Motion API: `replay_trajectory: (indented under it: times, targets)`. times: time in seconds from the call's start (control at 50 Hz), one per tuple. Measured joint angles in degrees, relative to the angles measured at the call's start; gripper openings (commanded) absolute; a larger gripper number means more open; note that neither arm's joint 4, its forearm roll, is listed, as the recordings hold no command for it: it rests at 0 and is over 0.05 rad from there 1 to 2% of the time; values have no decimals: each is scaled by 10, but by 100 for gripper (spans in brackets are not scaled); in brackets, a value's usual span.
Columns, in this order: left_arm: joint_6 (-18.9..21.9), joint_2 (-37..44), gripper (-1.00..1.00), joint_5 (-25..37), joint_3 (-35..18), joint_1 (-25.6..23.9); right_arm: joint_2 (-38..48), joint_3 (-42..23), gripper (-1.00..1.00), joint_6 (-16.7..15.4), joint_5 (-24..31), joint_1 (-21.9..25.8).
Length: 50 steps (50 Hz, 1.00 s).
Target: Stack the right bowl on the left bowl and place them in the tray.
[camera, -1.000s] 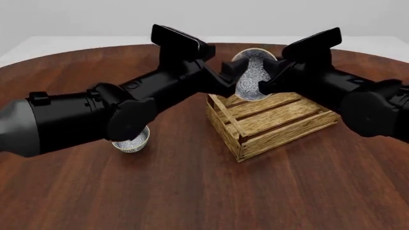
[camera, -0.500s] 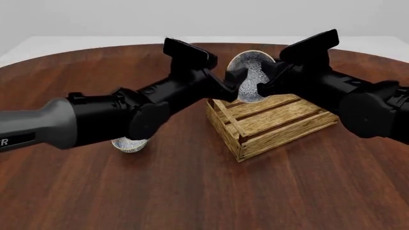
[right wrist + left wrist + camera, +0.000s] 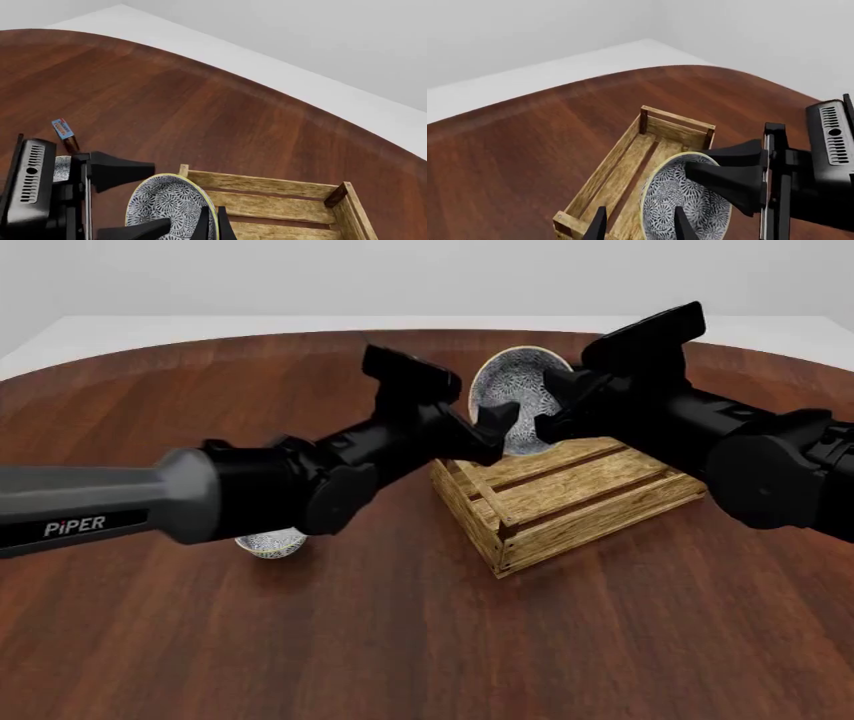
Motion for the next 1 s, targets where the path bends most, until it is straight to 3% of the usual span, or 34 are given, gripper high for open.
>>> replay_trajectory:
  times: [0.34, 0.36, 0.84, 0.86, 1.0]
  targets:
    - [-9, 30, 100, -6, -13, 3, 1, 2, -100, -2, 1, 0]
    - [-9, 31, -100, -6, -14, 2, 1, 2, -100, -2, 1, 0]
    - [-19, 24, -100, -18, -7, -2, 1, 7, -100, 5, 4, 6]
    - [-19, 23, -100, -18, -6, -2, 1, 6, 100, 6, 4, 6]
    - [-17, 20, -100, -18, 2, -2, -1, 2, 100, 4, 2, 3]
